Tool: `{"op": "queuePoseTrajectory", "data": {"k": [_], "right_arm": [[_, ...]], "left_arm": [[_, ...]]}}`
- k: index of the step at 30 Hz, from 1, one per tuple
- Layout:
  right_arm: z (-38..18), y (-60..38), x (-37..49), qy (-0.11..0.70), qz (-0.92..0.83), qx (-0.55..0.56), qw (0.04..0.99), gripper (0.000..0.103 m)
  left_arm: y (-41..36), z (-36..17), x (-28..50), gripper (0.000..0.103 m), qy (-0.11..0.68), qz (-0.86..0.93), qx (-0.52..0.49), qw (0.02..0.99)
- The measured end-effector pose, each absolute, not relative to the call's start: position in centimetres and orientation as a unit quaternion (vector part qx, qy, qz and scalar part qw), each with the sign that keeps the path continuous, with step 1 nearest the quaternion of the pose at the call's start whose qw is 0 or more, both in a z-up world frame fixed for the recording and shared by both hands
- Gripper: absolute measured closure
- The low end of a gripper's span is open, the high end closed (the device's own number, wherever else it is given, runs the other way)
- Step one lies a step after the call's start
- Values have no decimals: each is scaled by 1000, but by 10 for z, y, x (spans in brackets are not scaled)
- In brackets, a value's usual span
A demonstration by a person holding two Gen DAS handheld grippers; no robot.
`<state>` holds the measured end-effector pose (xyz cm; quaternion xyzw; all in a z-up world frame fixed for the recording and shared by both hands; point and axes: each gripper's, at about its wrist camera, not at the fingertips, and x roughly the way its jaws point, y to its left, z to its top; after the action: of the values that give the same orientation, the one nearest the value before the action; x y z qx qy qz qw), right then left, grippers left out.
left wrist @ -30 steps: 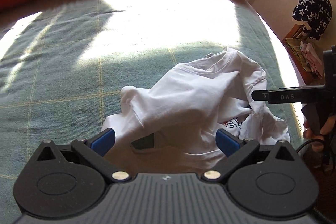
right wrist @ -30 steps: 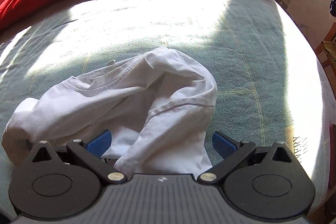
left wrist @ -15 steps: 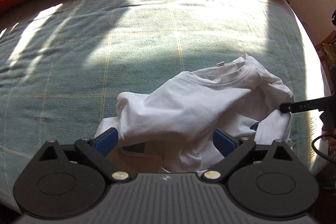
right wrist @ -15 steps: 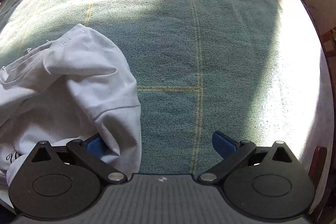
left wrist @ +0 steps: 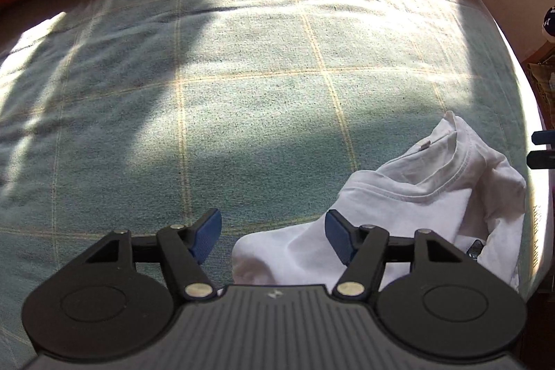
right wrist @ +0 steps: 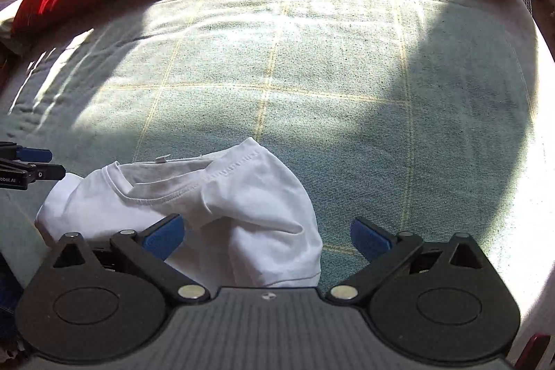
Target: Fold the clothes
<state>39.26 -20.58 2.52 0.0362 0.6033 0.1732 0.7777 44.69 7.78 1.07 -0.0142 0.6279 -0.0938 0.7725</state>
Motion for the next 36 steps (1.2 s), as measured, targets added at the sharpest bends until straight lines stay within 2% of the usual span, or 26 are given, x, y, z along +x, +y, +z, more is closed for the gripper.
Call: {"op": "queuePoseTrajectory", "data": {"k": [7,12,15,23,26,36], "right_arm": [[8,-176,416,612,189,38,767,0],[7,-151,423,609,225,21,761,0],[10,-134,428,600,253,3,759,0],[11,-90,439,582,348,-49,733,0],[8,-98,444,583,333,-51,739,0],[2,-141,447,604,292,-7,741,0]], "left_arm": [[117,-25,457,45,661,-178,-71,725],[118,-43,470,44,671,-218,-80,704],[109,-43,478,44,660,-234,-60,711],[69,-5,476,44,604,-313,-106,726],[51,2,469,44,592,-336,-108,724],[18,-34,424,44,639,-337,-149,675]]}}
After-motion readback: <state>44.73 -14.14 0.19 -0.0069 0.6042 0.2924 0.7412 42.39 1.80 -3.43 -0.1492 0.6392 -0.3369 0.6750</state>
